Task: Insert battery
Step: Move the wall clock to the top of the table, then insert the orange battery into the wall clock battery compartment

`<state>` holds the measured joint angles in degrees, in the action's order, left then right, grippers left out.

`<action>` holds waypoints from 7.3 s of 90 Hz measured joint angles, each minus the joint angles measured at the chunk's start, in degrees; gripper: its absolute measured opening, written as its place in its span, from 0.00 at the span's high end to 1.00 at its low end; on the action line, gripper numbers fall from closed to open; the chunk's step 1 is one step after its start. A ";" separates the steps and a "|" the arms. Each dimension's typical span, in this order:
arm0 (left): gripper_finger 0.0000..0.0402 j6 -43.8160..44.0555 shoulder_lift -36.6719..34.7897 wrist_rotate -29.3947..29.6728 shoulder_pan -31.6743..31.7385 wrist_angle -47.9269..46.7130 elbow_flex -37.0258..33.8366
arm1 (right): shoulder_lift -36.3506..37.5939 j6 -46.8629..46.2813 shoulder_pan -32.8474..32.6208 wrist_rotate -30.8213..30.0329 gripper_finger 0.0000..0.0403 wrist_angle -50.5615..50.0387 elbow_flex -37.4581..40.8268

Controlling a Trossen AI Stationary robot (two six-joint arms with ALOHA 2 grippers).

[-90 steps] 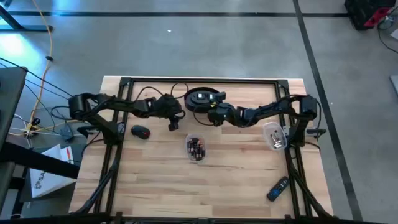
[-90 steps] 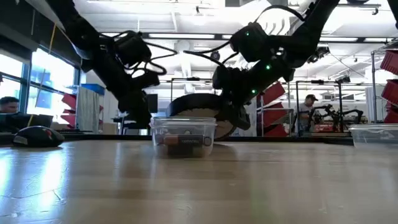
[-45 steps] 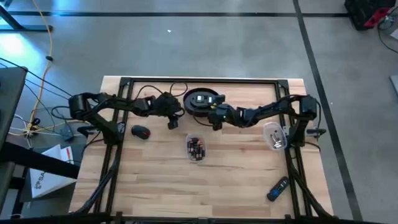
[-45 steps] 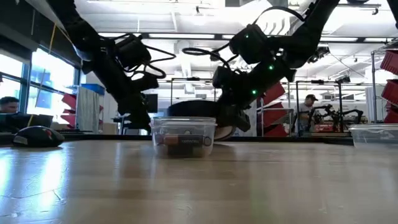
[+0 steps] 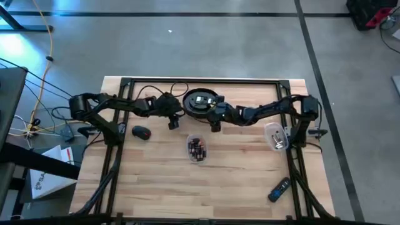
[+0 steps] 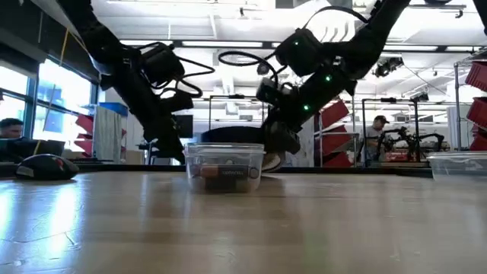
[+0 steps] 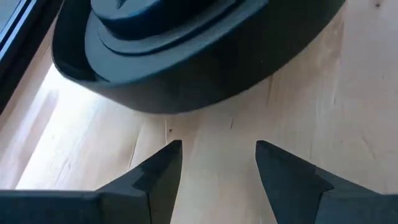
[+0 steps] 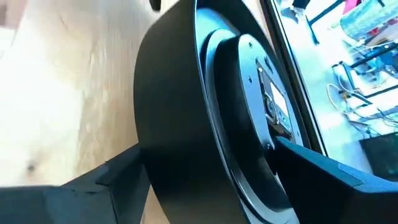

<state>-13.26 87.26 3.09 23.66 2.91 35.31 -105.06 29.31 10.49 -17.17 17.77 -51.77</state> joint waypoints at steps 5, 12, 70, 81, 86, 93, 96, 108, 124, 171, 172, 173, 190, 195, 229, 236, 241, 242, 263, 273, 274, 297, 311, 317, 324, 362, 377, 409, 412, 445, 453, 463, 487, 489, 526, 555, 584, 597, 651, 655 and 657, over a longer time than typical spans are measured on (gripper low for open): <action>0.53 0.00 0.00 0.05 0.00 -0.06 0.00 | 0.00 0.27 -0.01 1.06 0.28 -0.46 -0.55; 0.53 0.02 0.00 0.09 0.00 -0.02 0.00 | 0.00 0.03 -0.01 2.27 0.28 -1.79 -1.09; 0.53 1.20 0.00 -0.74 -0.20 1.75 0.00 | -0.02 -14.41 -0.07 11.87 0.28 -2.43 -1.53; 0.53 1.22 0.00 -1.53 -0.20 2.36 0.00 | -0.02 -14.48 0.03 11.81 0.28 -2.55 -1.51; 0.53 1.21 0.00 -1.53 -0.20 2.83 0.00 | -0.02 -14.28 0.03 11.62 0.28 -2.38 -1.51; 0.53 1.20 0.00 -1.53 -0.20 2.77 0.00 | 0.28 -14.21 0.03 11.30 0.28 -2.44 -1.51; 0.53 1.22 0.00 -1.53 -0.20 2.56 0.00 | 0.54 -14.31 0.03 11.28 0.28 -2.67 -1.72; 0.53 1.65 0.00 -1.55 -0.20 1.72 0.00 | 4.05 -15.33 0.14 11.87 0.28 -8.96 -4.77; 0.53 2.54 0.00 -1.77 -0.40 1.26 0.00 | 8.42 -16.08 0.51 11.91 0.28 -27.87 -9.32; 0.53 11.94 -0.22 -1.42 -12.57 -1.99 0.02 | 5.33 -21.65 -10.20 21.99 0.28 -23.80 -10.84; 0.53 12.40 -0.23 -1.26 -13.06 -2.10 0.02 | 5.17 -21.75 -10.46 22.00 0.28 -23.64 -10.84; 0.53 12.87 -0.24 -1.09 -13.60 -2.21 0.02 | 5.02 -21.84 -10.71 22.02 0.28 -23.51 -10.84; 0.53 19.08 -0.24 4.80 -23.07 -2.55 0.02 | 4.35 -23.09 -14.39 21.92 0.29 -23.15 -11.04; 0.53 20.42 -0.24 6.12 -25.23 -2.09 0.02 | 4.35 -23.31 -15.15 21.95 0.30 -23.57 -11.40; 0.53 28.14 1.01 22.88 -35.85 2.54 0.04 | -0.02 -23.06 -17.04 21.93 0.41 -27.87 -15.88; 0.53 27.59 3.05 27.38 -35.22 5.19 0.09 | -0.20 -23.19 -17.26 21.91 0.42 -29.39 -16.96; 0.53 26.31 5.05 27.26 -34.37 6.76 0.06 | -0.17 -23.36 -17.37 21.47 0.43 -30.18 -17.84; 0.53 26.08 5.46 27.20 -34.18 7.28 0.05 | -0.14 -23.42 -17.46 21.26 0.43 -30.46 -18.07; 0.53 20.58 13.34 21.29 -30.87 25.79 0.02 | 0.31 -21.80 -18.20 15.73 0.46 -43.50 -23.18; 0.53 18.75 14.38 21.05 -30.51 30.92 0.04 | 0.31 -21.80 -18.11 15.65 0.47 -46.23 -23.41; 0.53 18.63 14.38 21.03 -30.46 31.11 0.04 | 0.31 -21.80 -18.11 15.62 0.47 -46.68 -23.41; 0.53 17.05 14.38 20.06 -29.92 33.01 0.04 | -2.79 -22.46 -18.15 16.87 0.47 -49.90 -23.41; 0.53 17.05 14.38 19.89 -29.62 32.62 0.04 | -5.80 -25.39 -17.46 17.17 0.47 -48.92 -23.39; 0.53 17.07 14.38 19.91 -29.66 31.71 0.04 | -5.95 -25.43 -17.02 17.27 0.47 -48.99 -23.39; 0.53 17.54 14.38 19.91 -29.66 30.78 0.04 | -5.99 -25.08 -16.48 17.63 0.47 -49.24 -23.39; 0.53 19.02 14.40 19.89 -29.68 29.40 0.04 | -6.40 -17.75 -15.55 19.15 0.54 -50.56 -23.39; 0.53 19.36 14.40 19.87 -29.68 29.44 0.04 | -6.40 -15.66 -15.55 19.37 0.62 -51.88 -23.39; 0.53 20.15 14.43 19.35 -29.68 30.11 0.04 | -6.40 -14.87 -15.44 20.06 0.71 -53.36 -23.39; 0.53 20.15 14.43 19.24 -29.68 30.32 0.04 | -6.40 -14.77 -15.46 20.06 0.71 -53.41 -23.39; 0.53 20.15 14.43 16.80 -29.70 32.09 0.04 | -6.40 -13.66 -15.33 20.85 0.76 -53.52 -23.39; 0.53 20.14 14.43 16.76 -29.70 32.13 0.04 | -6.40 -12.69 -14.98 21.80 0.77 -53.11 -23.37; 0.53 20.13 14.43 16.74 -29.70 32.13 0.04 | -6.40 -12.29 -14.59 21.90 0.77 -52.45 -23.37; 0.53 19.38 14.43 16.79 -29.70 32.09 0.04 | -8.51 -11.82 -14.37 22.87 0.77 -53.42 -23.44; 0.53 19.14 14.43 16.85 -29.70 32.09 0.04 | -8.77 -11.70 -14.37 23.01 0.77 -53.51 -23.51; 0.53 19.19 14.45 16.94 -29.70 31.61 0.04 | -9.94 -12.42 -14.28 22.75 0.77 -55.72 -25.38; 0.53 19.63 14.45 16.96 -29.70 31.50 0.04 | -10.14 -11.85 -14.26 22.15 0.77 -58.97 -27.85; 0.53 19.63 14.45 16.86 -29.70 31.46 0.04 | -10.12 -8.09 -15.38 18.96 0.76 -60.18 -27.96; 0.53 19.63 14.45 16.85 -29.70 31.46 0.04 | -10.03 -5.80 -16.06 16.15 0.76 -61.23 -27.98; 0.53 20.13 14.45 16.77 -29.68 31.29 0.04 | -9.94 -8.82 -16.03 14.33 0.81 -62.00 -28.00; 0.53 20.07 14.45 16.76 -29.68 31.15 0.04 | -9.94 -9.12 -16.01 14.27 0.84 -61.97 -28.00; 0.53 20.02 14.45 16.76 -29.68 31.06 0.04 | -9.94 -9.38 -16.01 14.21 0.85 -61.93 -28.00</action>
<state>6.77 101.71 19.86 -6.02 33.97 35.35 -115.00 19.93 -5.52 -2.96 -44.15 -79.77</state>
